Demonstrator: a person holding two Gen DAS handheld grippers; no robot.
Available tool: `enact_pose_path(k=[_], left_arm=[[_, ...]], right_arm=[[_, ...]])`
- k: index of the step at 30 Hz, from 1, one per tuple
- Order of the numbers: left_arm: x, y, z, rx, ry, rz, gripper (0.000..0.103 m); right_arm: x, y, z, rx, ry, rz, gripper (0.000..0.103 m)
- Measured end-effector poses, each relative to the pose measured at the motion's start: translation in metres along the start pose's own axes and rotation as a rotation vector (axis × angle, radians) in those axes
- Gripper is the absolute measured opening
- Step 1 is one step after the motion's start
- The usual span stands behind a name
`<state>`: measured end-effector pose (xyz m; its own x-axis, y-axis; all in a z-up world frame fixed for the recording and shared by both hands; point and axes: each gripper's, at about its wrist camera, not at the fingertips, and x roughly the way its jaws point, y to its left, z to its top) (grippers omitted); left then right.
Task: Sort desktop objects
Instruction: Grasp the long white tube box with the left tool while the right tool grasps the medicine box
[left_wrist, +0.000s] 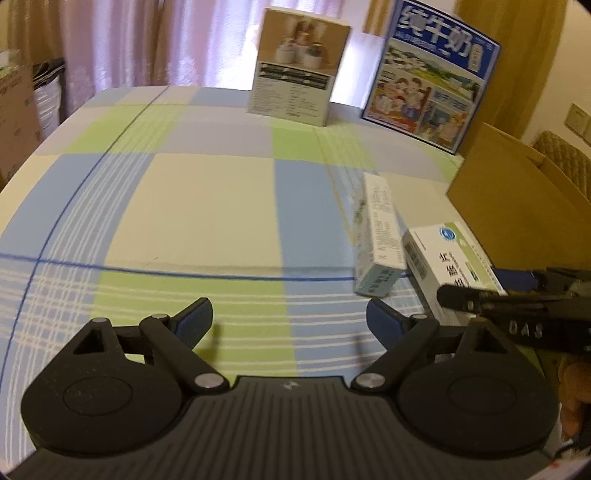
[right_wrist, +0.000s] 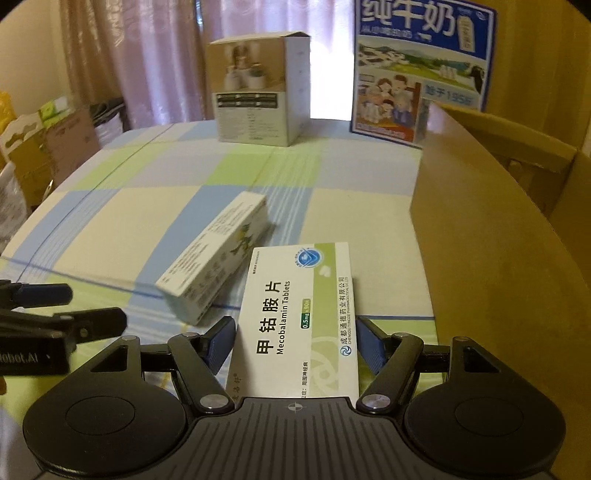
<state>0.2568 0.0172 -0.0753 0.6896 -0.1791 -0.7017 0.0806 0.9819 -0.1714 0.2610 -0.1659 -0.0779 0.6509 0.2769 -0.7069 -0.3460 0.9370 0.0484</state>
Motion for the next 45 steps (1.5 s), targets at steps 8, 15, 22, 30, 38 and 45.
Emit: enact_pose_path(k=[8, 15, 22, 30, 38, 45], left_arm=[[0.021, -0.032, 0.016, 0.111, -0.040, -0.086, 0.064], [0.040, -0.048, 0.025, 0.133, -0.053, -0.126, 0.048], [0.048, -0.053, 0.030, 0.123, -0.046, -0.164, 0.045], [0.056, -0.055, 0.032, 0.112, -0.017, -0.121, 0.025], [0.024, -0.047, 0.011, 0.107, 0.025, -0.071, 0.021], [-0.027, -0.058, -0.019, 0.139, 0.041, -0.023, 0.021]], right_arm=[[0.006, -0.014, -0.002, 0.045, 0.013, 0.013, 0.068], [0.005, -0.023, -0.002, 0.079, 0.011, 0.011, 0.068], [0.005, -0.021, -0.003, 0.078, 0.011, 0.011, 0.068], [0.006, -0.021, -0.002, 0.080, 0.016, 0.018, 0.068], [-0.006, -0.016, -0.012, 0.118, 0.054, 0.046, 0.068], [-0.031, -0.008, -0.028, 0.134, 0.101, 0.057, 0.068]])
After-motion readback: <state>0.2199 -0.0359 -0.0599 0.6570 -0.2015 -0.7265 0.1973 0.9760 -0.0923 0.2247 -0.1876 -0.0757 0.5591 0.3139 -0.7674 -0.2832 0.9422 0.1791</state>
